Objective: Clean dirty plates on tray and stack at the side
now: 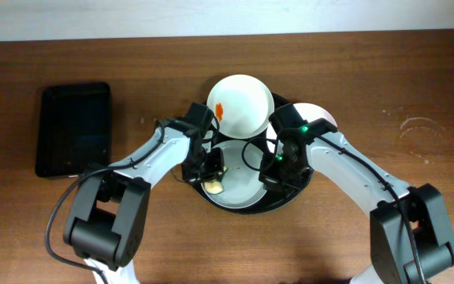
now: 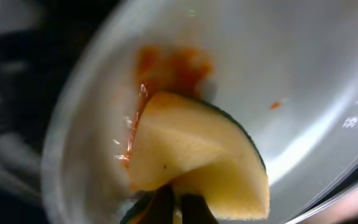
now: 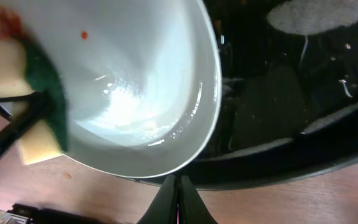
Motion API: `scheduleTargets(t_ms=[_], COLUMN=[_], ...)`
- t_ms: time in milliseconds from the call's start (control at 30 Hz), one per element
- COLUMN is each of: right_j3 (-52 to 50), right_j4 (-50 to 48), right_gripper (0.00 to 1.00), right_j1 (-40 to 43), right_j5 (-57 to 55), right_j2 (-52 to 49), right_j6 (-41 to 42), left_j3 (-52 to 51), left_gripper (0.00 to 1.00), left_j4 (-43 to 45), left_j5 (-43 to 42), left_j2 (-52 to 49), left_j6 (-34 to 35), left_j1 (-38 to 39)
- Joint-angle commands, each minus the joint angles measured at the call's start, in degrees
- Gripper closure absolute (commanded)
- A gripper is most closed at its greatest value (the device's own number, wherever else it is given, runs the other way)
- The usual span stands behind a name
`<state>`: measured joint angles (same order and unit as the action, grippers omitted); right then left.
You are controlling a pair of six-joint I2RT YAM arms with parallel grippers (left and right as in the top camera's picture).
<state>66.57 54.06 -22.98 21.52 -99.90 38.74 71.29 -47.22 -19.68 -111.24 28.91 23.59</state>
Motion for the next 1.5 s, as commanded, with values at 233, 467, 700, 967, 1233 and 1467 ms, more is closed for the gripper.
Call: scheduleTargets(t_ms=[233,467,700,967,1233,1467], right_j3=[0.39,0.37,0.37,0.42,1.42,4.11], right_j4=[-3.04,-10.99,-12.50,-11.39,-7.91,-2.91], right_gripper=[0.67,0.67,0.96,0.96,0.96,0.96], right_j1=[-0.31,-2.21,-2.21,-2.03,-2.03,-2.08], right_j5=[-5.49,-4.22,-3.98,-4.22,-9.42,-15.13], right_j2=[-1.84,-8.35,-13.00,-11.67,-7.89,-5.33], right_j6=[0.72,4.74,7.23,7.19,5.35,-2.40], left_j3=[5.73,5.73,5.77,6.75,13.90,15.19], left_gripper=[1.00,1.00,1.00,1.00,1.00,1.00], left_j4=[-4.28,-4.31,-4.31,-9.09,-10.51,-8.11], left_j5=[20.79,20.28,19.54,37.68,35.71,16.59], left_j2=[-2.10,-2.10,-2.10,-2.10,-1.88,-1.88], left_j6=[-5.03,-5.42,-5.42,-5.44,-6.75,-9.09], left_j1=[3.04,3.41,3.41,3.19,3.19,3.19])
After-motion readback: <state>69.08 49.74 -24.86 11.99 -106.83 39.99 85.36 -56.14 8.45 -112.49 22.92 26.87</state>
